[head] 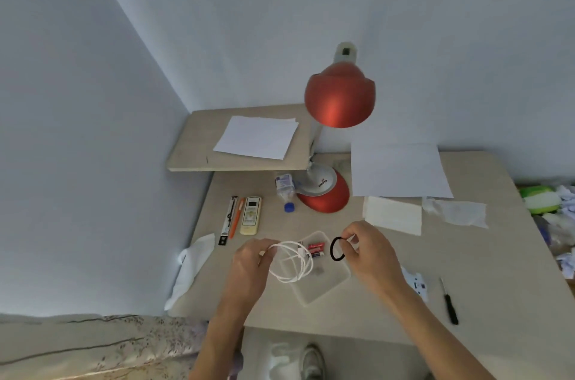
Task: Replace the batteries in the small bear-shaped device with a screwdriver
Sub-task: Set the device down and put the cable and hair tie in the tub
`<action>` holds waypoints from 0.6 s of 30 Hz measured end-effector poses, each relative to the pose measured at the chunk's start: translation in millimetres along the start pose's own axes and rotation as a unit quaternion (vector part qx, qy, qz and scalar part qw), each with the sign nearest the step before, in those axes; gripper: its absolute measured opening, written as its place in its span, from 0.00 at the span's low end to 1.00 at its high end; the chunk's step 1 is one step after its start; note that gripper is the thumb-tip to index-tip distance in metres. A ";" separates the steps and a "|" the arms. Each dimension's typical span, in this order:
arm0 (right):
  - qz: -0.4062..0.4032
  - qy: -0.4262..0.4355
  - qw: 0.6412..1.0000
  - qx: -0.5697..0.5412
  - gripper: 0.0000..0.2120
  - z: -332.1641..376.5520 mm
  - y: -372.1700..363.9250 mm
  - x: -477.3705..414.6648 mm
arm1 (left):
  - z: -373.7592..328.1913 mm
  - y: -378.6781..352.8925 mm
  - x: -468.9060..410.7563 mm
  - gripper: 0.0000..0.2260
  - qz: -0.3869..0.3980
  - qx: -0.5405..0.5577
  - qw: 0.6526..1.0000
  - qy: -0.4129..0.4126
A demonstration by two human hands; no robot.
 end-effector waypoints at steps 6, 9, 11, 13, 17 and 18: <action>0.008 -0.056 0.998 0.029 0.02 -11.1 -54.3 11.0 | 52.9 -32.2 -7.7 0.06 0.070 0.044 0.996 0.040; 0.009 -0.084 0.996 0.037 0.03 -24.9 -68.9 12.9 | 65.4 -51.0 -12.0 0.05 0.088 0.065 0.993 0.049; 0.007 -0.095 0.994 0.060 0.03 -31.9 -75.4 14.3 | 73.1 -61.3 -13.5 0.06 0.092 0.076 0.991 0.059; 0.002 -0.102 0.992 0.077 0.03 -38.6 -80.5 15.2 | 81.5 -69.7 -14.3 0.05 0.091 0.083 0.990 0.068; 0.000 -0.118 0.988 0.095 0.03 -51.3 -93.1 11.1 | 91.8 -81.5 -16.8 0.03 0.098 0.078 0.988 0.085; -0.002 -0.121 0.988 0.098 0.03 -53.0 -95.2 9.5 | 91.6 -82.9 -17.3 0.02 0.099 0.080 0.987 0.094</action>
Point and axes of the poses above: each hand's wrist, its own x-axis away from the middle knuckle, its own y-axis out of the back of the hand, z = x × y, the point moved 8 cm from there along -x, towards the middle knuckle, and after that the axes turned 12 degrees about -y, right-handed, at the moved point
